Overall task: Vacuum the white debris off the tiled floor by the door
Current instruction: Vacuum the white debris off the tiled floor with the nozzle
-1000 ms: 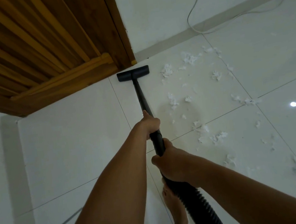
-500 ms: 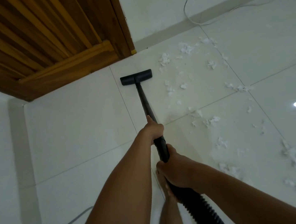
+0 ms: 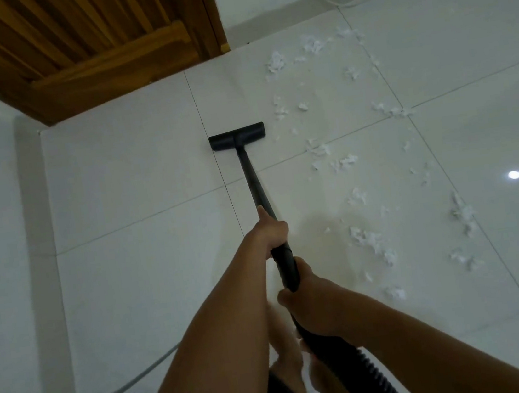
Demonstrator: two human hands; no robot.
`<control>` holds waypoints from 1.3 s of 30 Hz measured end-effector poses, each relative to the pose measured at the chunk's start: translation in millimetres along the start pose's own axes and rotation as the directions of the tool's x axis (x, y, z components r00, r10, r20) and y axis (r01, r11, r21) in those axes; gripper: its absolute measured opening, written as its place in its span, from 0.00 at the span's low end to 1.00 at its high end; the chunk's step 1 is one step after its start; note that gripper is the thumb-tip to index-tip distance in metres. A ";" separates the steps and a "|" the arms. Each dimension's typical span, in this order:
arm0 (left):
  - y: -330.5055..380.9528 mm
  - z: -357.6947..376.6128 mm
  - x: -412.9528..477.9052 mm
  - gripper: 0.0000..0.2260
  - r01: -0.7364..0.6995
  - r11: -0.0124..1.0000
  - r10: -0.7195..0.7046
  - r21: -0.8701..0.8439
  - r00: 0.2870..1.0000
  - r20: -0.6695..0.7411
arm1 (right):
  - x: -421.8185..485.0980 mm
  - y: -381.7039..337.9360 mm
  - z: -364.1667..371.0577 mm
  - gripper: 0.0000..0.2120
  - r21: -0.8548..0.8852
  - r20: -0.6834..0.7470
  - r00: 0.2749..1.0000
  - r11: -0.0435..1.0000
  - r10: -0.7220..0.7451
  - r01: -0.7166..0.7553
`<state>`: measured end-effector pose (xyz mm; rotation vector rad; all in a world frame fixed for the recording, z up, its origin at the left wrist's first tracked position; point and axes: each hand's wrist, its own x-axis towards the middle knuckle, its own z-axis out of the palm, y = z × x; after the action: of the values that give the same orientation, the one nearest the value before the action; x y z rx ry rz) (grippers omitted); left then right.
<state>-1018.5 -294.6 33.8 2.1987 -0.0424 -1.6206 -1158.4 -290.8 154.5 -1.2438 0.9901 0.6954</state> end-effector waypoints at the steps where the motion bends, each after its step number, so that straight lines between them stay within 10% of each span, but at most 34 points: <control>1: -8.2 6.5 -5.9 0.37 0.000 1.000 0.000 0.002 1.000 0.001 | -6.4 9.4 4.9 0.32 -0.029 0.000 1.000 1.000 0.004 -0.004; 12: -99.6 73.7 -57.8 0.36 -0.004 1.000 0.004 -0.028 1.000 -0.006 | -59.2 107.1 58.6 0.31 0.014 -0.015 0.997 0.997 0.082 -0.082; 20: -183.4 132.2 -106.4 0.37 0.007 0.999 -0.007 -0.035 1.000 0.010 | -123.1 191.2 102.6 0.29 -0.313 -0.064 0.996 0.949 -0.059 0.036; 25: -225.5 170.1 -130.8 0.37 -0.002 1.000 0.002 -0.006 1.000 0.016 | -142.5 243.2 127.1 0.34 -0.017 0.000 0.996 0.996 0.087 -0.087; 39: -289.4 232.2 -181.3 0.37 -0.005 1.000 0.005 0.025 1.000 0.018 | -180.7 340.0 165.9 0.30 0.009 -0.042 0.999 1.000 0.023 -0.023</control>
<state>-1352.8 -52.5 44.4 2.2005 -0.0739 -1.6461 -1495.1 -41.7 170.5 -1.2456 1.0423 0.6850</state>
